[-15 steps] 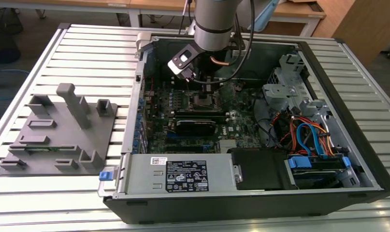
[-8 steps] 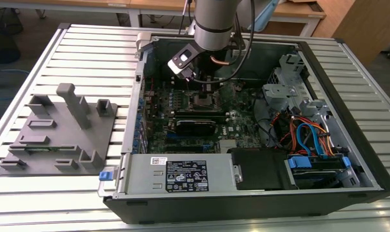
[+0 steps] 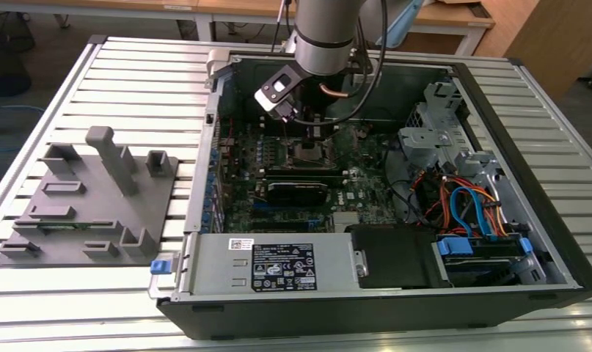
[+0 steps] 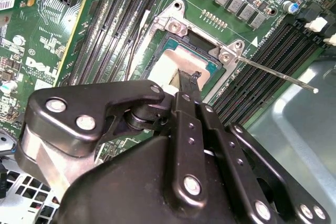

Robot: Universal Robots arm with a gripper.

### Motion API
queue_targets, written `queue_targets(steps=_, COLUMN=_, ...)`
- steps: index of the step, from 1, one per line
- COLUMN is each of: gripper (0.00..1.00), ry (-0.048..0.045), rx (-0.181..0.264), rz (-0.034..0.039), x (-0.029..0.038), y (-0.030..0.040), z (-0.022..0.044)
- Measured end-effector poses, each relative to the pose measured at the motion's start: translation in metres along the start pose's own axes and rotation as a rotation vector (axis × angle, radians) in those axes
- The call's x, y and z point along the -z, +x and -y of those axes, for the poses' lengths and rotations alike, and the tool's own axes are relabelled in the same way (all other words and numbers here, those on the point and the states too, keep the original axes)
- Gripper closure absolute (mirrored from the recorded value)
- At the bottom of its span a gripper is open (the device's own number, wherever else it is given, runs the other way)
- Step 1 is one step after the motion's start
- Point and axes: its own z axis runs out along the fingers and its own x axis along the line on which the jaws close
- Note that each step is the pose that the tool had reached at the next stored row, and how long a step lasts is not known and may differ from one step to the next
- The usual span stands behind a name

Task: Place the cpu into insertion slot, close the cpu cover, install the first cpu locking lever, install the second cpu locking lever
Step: 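Close the cpu cover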

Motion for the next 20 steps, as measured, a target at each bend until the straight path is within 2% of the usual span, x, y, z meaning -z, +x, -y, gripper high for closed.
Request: queue_targets(steps=20, gripper=0.9, ry=0.0, rx=0.0, rz=0.0, x=0.0054, y=0.0001, z=0.0)
